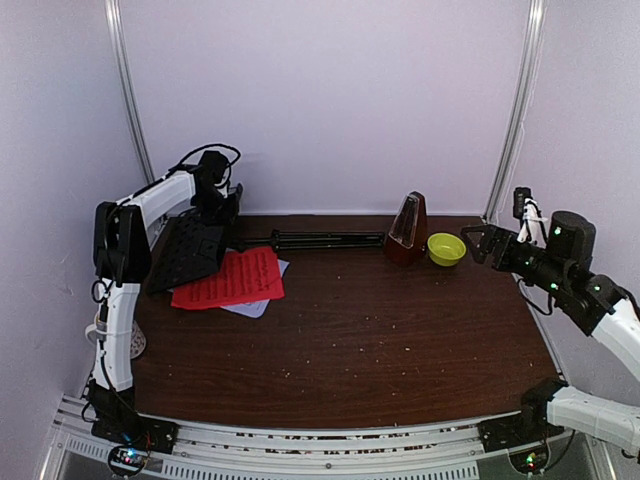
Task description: Set up the instrument practice props
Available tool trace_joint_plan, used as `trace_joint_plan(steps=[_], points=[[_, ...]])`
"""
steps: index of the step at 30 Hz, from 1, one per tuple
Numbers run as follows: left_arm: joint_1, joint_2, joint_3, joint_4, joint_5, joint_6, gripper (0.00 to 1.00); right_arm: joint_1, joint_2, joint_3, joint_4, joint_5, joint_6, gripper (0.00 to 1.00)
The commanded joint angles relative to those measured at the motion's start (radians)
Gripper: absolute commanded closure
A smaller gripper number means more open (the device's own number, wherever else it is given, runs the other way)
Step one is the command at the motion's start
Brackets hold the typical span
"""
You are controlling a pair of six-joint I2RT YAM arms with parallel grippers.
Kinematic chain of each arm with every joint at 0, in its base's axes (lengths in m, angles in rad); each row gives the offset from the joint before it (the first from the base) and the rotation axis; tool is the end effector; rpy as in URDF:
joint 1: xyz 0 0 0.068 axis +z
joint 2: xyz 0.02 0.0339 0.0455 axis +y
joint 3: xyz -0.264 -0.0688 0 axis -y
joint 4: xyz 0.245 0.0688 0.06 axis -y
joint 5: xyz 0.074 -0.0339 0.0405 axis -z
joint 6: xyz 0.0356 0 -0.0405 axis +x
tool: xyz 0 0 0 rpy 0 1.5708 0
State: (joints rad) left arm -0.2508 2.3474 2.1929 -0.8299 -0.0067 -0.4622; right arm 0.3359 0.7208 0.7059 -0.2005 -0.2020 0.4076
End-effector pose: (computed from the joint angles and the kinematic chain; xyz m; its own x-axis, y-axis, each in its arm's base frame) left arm 0.5009 -0.1281 0.2321 -0.8313 -0.2473 -0.4978 -0.1409 0.9601 -0.2418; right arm 0.1618 0.0641 0.3208 -0.3866 0.2764 -0.8799 -0.3863 0.8178 0.4266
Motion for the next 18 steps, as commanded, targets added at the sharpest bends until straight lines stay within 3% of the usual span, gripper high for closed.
trace_joint_plan(steps=[1,11,18], points=[[-0.004,-0.104,0.096,0.07,-0.077,0.073,1.0,-0.005,-0.042,-0.007,0.019,-0.001,-0.011,0.0],[-0.027,-0.236,0.141,0.073,-0.181,0.251,1.0,-0.005,-0.095,-0.02,0.028,0.07,-0.011,0.0],[-0.109,-0.348,0.133,0.121,-0.302,0.458,1.0,-0.006,-0.187,-0.059,0.095,0.111,0.01,0.0]])
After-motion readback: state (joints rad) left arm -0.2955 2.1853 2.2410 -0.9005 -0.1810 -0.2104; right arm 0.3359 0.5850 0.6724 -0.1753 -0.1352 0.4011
